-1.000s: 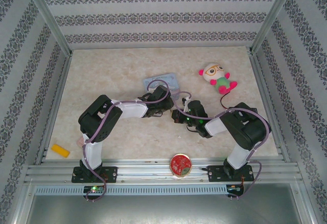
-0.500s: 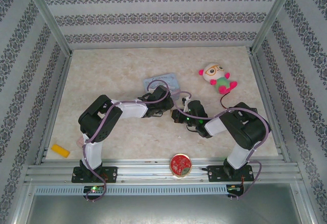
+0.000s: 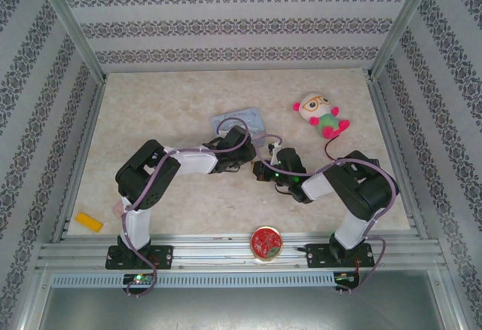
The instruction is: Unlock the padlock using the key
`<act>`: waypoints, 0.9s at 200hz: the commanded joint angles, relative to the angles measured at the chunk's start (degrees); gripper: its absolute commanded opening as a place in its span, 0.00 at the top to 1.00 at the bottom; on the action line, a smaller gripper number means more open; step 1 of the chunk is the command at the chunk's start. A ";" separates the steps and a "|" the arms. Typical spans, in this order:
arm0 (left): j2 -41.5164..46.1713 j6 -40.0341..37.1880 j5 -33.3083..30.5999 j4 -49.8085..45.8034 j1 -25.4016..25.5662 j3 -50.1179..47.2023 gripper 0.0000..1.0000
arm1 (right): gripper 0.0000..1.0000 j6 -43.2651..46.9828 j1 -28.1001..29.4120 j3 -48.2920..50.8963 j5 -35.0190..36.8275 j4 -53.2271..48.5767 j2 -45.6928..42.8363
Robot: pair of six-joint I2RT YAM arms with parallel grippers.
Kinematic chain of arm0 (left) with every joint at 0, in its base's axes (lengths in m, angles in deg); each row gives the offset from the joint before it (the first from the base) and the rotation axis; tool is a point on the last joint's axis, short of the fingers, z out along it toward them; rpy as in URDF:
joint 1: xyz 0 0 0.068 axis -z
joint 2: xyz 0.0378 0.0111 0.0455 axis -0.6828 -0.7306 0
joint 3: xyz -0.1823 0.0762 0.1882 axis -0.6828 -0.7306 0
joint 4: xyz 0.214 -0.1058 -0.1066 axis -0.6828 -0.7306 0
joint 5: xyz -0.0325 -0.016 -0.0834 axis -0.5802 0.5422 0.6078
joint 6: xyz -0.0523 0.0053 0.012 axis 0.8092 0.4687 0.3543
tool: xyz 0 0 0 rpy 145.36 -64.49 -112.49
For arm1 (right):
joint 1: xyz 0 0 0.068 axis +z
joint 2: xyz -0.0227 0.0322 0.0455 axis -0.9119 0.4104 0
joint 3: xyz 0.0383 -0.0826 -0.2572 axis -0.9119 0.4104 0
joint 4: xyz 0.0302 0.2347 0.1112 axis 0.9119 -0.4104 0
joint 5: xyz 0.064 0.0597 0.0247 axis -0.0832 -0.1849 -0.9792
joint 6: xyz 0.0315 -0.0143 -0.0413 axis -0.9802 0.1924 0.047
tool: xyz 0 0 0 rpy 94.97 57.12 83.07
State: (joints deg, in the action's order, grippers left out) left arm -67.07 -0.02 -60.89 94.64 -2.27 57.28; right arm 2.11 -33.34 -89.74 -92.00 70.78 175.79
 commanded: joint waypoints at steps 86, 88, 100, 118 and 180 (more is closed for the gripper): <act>1.15 1.12 2.00 1.01 0.16 -1.19 1.00 | 1.00 1.11 0.53 0.89 1.73 6.05 -1.99; 1.17 1.12 1.97 1.04 0.16 -1.25 1.00 | 1.00 1.04 0.53 0.90 1.70 6.06 -1.93; 1.17 1.06 2.09 1.10 0.17 -1.21 1.00 | 1.00 0.94 0.53 0.75 1.52 6.23 -1.82; 1.13 1.12 2.14 1.14 0.16 -1.21 1.00 | 1.00 0.84 0.53 0.28 1.18 6.41 -1.60; 1.04 1.18 2.23 1.32 0.16 -1.21 1.00 | 1.00 0.41 0.53 -0.78 -0.23 7.44 -0.02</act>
State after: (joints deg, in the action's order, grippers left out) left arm -67.07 0.35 -60.46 95.60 -2.27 56.93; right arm 2.13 -33.26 -88.69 -91.04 72.39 175.25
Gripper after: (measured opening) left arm 0.315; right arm 0.062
